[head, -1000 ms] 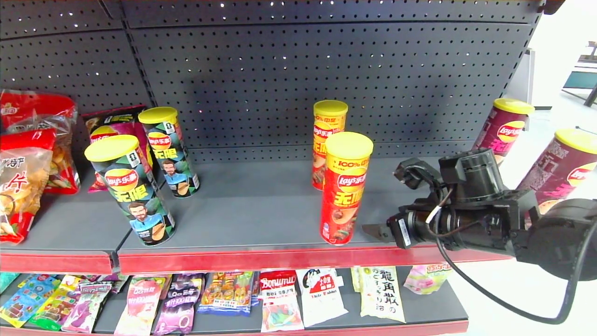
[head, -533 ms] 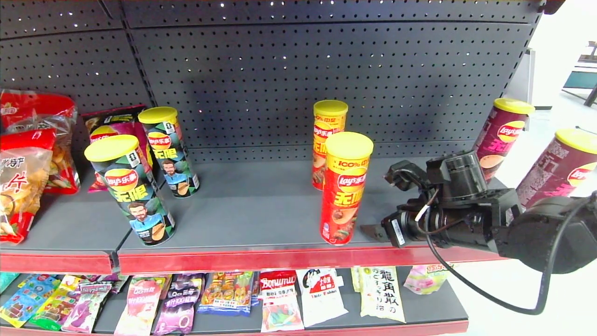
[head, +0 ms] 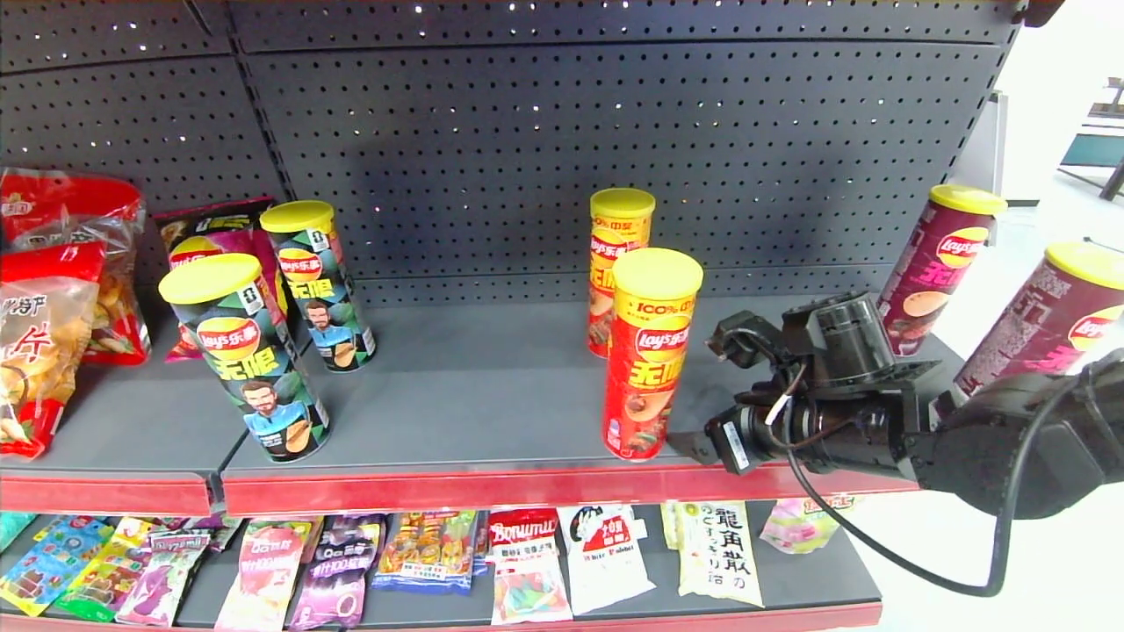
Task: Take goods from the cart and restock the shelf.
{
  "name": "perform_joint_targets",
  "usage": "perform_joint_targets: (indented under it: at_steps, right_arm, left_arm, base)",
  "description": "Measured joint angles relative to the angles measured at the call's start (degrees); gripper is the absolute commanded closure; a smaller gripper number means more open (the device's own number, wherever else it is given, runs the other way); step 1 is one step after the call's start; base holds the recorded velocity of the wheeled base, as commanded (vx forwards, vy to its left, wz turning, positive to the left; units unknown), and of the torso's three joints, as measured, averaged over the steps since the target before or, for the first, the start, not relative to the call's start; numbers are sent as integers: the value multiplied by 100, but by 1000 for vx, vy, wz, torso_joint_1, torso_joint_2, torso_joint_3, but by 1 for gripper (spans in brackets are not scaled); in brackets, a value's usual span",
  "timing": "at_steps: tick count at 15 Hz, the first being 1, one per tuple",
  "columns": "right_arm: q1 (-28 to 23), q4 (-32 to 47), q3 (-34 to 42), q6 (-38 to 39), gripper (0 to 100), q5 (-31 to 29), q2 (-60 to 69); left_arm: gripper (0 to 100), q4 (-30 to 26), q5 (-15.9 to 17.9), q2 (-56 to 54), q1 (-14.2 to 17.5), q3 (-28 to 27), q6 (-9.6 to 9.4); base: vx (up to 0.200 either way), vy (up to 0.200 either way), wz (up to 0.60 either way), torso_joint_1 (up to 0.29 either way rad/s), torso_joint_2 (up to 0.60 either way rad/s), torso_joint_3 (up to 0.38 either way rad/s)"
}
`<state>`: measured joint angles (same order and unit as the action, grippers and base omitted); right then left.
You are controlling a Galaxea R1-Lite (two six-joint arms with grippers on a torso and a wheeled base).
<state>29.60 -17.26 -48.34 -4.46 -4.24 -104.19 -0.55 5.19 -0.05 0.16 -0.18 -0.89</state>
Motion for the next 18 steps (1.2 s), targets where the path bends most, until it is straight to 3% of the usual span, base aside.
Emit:
perform_joint_targets:
  at_steps: [18]
  right_arm:
    - [94,18,-130,-2,0,-196,-121]
  left_arm:
    - [0,4,0,0,0,0,0]
  base:
    - [0,0,0,0,0,0]
